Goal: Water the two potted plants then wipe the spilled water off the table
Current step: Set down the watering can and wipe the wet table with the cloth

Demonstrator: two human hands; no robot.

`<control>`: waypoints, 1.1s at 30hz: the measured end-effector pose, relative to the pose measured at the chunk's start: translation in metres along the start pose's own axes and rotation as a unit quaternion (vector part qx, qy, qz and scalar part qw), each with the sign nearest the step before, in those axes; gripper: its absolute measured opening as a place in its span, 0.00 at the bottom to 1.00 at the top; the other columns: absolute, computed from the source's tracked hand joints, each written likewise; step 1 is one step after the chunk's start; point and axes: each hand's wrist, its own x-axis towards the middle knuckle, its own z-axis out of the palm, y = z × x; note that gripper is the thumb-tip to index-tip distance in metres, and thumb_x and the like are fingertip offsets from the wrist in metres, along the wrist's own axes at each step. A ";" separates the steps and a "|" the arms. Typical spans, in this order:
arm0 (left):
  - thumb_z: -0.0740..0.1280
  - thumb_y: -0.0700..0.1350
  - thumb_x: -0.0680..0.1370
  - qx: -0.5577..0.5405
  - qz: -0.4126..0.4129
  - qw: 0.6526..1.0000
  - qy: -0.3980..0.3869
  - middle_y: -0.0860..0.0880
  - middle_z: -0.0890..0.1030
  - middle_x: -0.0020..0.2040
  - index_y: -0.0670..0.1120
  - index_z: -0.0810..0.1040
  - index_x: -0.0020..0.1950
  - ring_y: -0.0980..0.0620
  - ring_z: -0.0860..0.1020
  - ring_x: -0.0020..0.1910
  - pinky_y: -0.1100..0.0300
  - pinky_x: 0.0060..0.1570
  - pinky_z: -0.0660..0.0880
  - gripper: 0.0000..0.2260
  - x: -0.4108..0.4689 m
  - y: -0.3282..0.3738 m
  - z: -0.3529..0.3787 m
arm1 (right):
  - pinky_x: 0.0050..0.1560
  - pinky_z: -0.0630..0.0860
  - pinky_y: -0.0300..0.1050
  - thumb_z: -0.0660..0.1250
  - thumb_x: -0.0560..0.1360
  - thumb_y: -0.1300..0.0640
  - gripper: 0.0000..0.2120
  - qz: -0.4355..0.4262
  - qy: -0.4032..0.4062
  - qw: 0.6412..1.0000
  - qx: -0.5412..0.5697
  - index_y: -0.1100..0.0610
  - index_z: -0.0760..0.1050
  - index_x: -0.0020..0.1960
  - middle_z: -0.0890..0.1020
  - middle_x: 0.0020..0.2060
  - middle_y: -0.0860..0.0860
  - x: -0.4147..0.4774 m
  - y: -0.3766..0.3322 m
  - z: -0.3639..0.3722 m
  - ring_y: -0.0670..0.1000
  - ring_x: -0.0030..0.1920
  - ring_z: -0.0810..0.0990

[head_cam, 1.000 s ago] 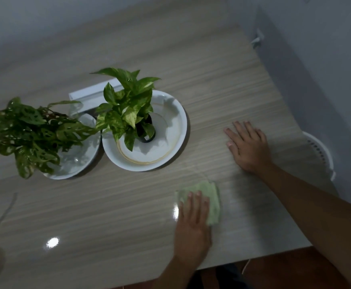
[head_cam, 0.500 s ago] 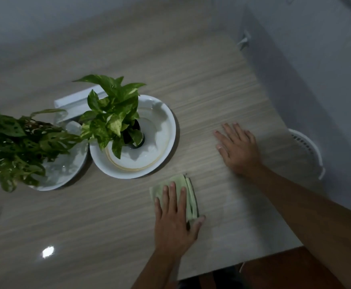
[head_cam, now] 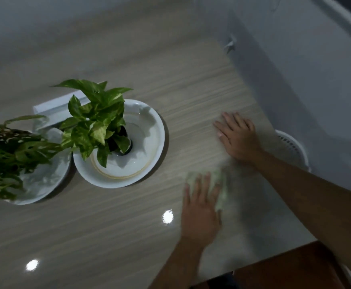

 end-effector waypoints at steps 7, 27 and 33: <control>0.59 0.56 0.75 -0.029 -0.032 0.999 0.019 0.41 0.63 0.79 0.49 0.64 0.79 0.38 0.57 0.79 0.36 0.73 0.56 0.32 -0.091 -0.010 0.015 | 0.67 0.64 0.58 0.58 0.80 0.46 0.22 0.005 0.008 1.000 0.011 0.46 0.69 0.73 0.68 0.75 0.52 0.006 0.014 0.004 0.59 0.75 0.65; 0.63 0.52 0.76 -0.032 0.141 0.989 0.024 0.50 0.67 0.78 0.55 0.72 0.74 0.46 0.57 0.80 0.45 0.75 0.55 0.25 0.048 0.103 0.022 | 0.75 0.44 0.51 0.40 0.79 0.34 0.27 -0.018 -0.147 0.989 0.021 0.35 0.46 0.77 0.49 0.80 0.43 0.102 0.073 0.015 0.51 0.79 0.44; 0.62 0.52 0.72 0.007 -0.026 0.998 0.057 0.44 0.58 0.81 0.49 0.62 0.80 0.41 0.54 0.80 0.35 0.73 0.59 0.35 0.028 0.012 -0.008 | 0.75 0.44 0.52 0.38 0.78 0.32 0.27 -0.023 -0.158 0.987 0.038 0.33 0.44 0.76 0.48 0.80 0.42 0.105 0.075 0.015 0.50 0.79 0.43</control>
